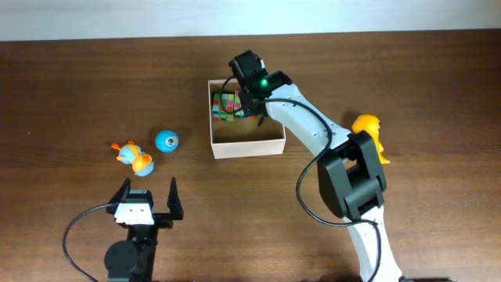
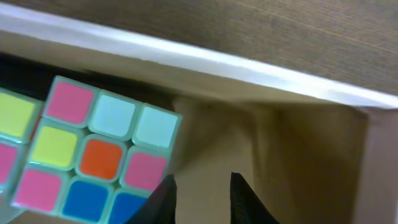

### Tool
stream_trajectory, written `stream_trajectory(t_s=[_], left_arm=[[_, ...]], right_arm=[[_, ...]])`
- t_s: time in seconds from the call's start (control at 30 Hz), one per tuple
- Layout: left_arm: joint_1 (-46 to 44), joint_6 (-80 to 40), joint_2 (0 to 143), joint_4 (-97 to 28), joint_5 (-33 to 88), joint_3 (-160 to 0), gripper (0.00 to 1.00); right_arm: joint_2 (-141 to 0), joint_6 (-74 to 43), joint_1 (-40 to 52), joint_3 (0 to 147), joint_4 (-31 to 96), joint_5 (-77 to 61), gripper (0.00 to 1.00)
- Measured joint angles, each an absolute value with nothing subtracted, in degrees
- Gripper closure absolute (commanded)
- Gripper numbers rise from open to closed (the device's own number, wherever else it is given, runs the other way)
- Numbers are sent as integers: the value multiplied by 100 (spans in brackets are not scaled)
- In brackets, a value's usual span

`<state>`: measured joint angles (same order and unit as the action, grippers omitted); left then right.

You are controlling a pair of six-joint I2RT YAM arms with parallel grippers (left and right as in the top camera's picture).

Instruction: Pack container

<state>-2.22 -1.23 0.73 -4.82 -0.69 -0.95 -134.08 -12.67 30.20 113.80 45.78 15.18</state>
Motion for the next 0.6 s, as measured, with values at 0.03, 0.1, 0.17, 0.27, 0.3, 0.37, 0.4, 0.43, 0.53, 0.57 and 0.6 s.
stream_trajectory(t_s=[0.03, 0.1, 0.17, 0.27, 0.3, 0.37, 0.4, 0.43, 0.53, 0.57, 0.6], left_arm=[[-222, -123, 73, -482, -69, -95, 1], [-222, -123, 73, -482, -69, -95, 1], [-222, -123, 73, -482, -69, -95, 1], [-222, -123, 73, -482, -69, -95, 1], [-222, -123, 73, -482, -69, -95, 1], [-222, -123, 73, -482, -69, -95, 1], [-222, -123, 73, -482, -69, -95, 1], [-222, -123, 73, -482, -69, -95, 1], [-222, -123, 73, -482, -69, -95, 1], [-222, -123, 73, -482, -69, -95, 1], [-222, -123, 73, -482, -69, -95, 1]], right_arm=[[-13428, -1262, 3020, 11380, 4560, 1518, 76], [-13443, -1260, 3013, 11380, 4510, 1518, 76], [-13443, -1262, 3009, 11380, 4451, 1518, 76], [-13443, -1247, 3009, 11380, 4362, 1503, 76], [-13443, -1240, 3006, 11380, 4320, 1483, 77], [-13443, -1238, 3004, 11380, 4233, 1400, 77], [-13443, -1225, 3004, 11380, 4187, 1356, 76], [-13443, -1223, 3004, 11380, 4150, 1299, 76], [-13443, -1223, 3004, 11380, 4082, 1173, 76], [-13443, -1221, 3004, 11380, 4075, 1149, 77], [-13443, -1221, 3004, 11380, 4069, 1127, 76]])
